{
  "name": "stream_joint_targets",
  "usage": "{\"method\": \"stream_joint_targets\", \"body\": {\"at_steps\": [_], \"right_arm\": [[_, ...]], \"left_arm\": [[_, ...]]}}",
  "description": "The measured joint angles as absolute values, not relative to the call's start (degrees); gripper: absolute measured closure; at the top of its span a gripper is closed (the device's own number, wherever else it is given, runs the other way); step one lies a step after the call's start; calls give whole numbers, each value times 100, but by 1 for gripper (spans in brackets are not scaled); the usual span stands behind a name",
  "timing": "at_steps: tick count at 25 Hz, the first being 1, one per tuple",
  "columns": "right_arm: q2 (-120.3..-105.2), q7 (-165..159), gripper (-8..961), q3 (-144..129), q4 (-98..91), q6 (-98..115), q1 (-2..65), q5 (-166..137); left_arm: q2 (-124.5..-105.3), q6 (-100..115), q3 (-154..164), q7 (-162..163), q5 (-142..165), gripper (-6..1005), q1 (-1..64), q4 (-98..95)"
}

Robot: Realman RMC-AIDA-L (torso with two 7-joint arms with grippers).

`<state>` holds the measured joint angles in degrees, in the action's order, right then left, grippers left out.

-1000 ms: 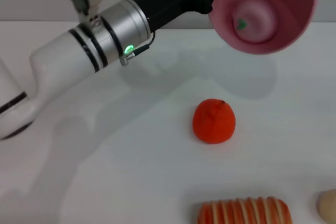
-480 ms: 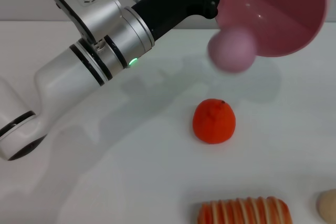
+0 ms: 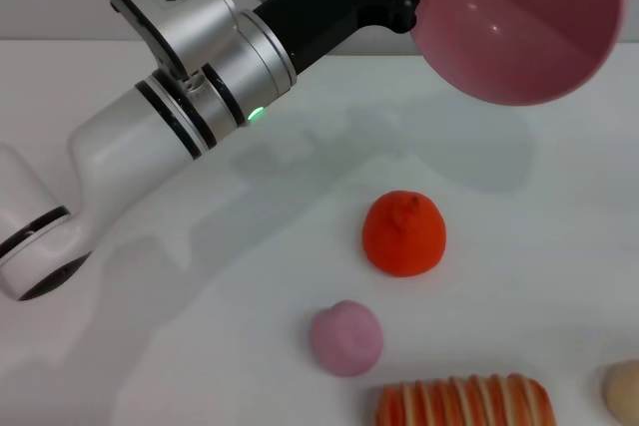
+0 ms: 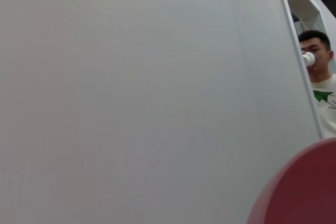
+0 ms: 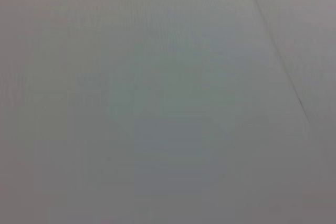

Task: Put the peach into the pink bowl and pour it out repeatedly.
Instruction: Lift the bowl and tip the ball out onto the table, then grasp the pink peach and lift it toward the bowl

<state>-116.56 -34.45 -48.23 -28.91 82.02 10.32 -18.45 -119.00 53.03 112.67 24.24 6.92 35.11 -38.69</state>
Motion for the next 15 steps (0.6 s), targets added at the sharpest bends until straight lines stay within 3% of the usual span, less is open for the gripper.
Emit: {"method": "stream_joint_targets", "body": {"at_steps": [7, 15], "right_arm": [[-11654, -3506, 419, -4835, -2904, 8177, 1045, -2023], [-11648, -3775, 418, -4842, -2927, 7965, 1163, -2667]], "left_arm": [[-11858, 4675, 11230, 2931, 615, 963, 3687, -3873], [-11775, 2821, 11213, 4900, 1362, 963, 4541, -3629]]}}
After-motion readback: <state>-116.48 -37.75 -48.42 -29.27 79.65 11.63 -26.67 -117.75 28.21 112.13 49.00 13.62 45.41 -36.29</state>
